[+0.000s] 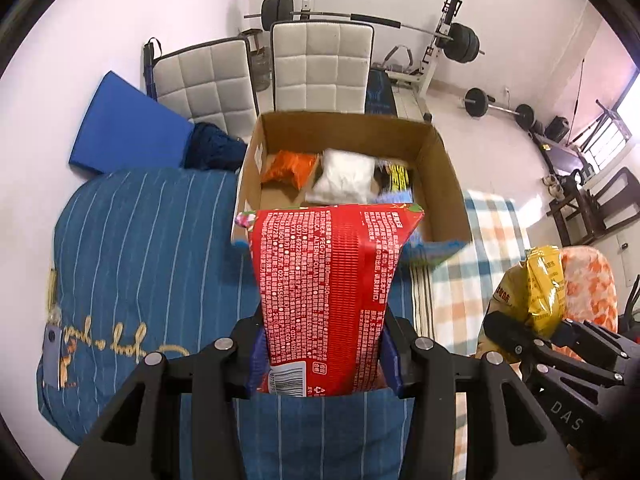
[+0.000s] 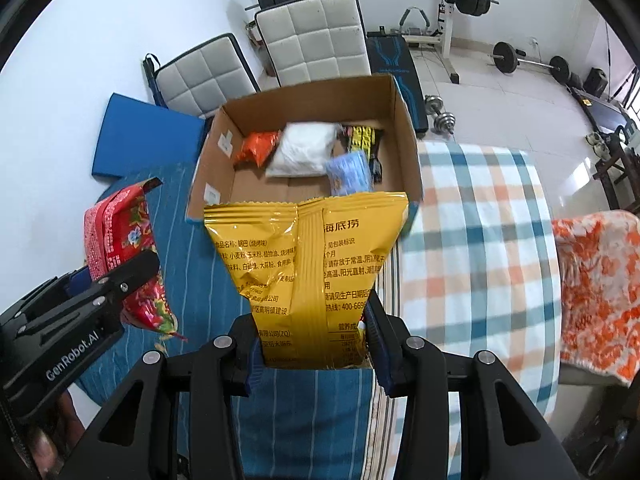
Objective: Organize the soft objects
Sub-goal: 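Lift the red wrapper with the left tool while the right tool carries the yellow bag to the box, then lower both bags into the box and open both tools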
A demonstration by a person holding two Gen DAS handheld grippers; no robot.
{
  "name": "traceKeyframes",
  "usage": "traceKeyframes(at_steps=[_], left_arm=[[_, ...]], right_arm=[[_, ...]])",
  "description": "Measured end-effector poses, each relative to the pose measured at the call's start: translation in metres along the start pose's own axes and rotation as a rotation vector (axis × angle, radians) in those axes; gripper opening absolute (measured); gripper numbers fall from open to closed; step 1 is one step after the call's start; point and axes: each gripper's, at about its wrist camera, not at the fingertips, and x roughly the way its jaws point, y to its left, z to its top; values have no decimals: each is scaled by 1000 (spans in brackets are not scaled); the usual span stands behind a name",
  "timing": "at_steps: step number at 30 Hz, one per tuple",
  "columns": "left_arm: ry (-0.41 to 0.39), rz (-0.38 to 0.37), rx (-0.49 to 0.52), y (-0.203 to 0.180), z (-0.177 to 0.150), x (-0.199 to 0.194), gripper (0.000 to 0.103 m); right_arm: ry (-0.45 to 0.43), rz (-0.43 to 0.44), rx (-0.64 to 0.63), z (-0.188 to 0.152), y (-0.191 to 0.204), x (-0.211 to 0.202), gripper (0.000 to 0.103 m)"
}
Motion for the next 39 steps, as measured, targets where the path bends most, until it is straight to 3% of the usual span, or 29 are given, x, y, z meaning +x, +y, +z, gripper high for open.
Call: traceKeyframes(at_steps=[9,17,23,28,39], left_arm=[[25,12,-1,15,71,38,43],[131,21,-22,29,115,108,43],[278,-29,-51,35,125,169,43],[362,-24,-86,41,123,212,43],[545,-71,-103,46,115,275,43]], right_arm=[[46,45,13,83,8,48,46],[152,54,38,135,9,128,46],[252,41,33,141,11,192,46],[323,34,32,141,10,238,46],[432,46,3,134,16,297,46]])
